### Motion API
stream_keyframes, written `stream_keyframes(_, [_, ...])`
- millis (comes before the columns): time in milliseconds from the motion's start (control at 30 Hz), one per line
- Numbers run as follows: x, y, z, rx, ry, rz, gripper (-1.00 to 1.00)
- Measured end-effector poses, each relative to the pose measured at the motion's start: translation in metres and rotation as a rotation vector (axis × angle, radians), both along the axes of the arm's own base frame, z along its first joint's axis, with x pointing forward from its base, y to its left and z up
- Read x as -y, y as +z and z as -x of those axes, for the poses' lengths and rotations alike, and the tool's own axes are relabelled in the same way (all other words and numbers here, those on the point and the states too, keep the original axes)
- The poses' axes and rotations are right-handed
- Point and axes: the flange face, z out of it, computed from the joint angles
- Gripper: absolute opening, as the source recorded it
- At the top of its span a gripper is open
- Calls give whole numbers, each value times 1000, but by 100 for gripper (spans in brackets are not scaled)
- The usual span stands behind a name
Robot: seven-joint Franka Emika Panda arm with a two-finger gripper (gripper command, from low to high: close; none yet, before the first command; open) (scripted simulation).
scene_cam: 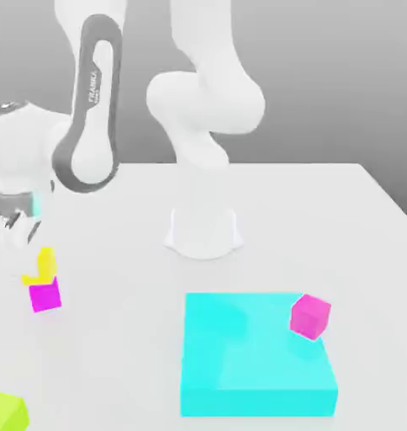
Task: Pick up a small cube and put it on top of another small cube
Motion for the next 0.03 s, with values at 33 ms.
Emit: stream_keyframes(33, [0, 0, 0, 0, 0, 0, 100])
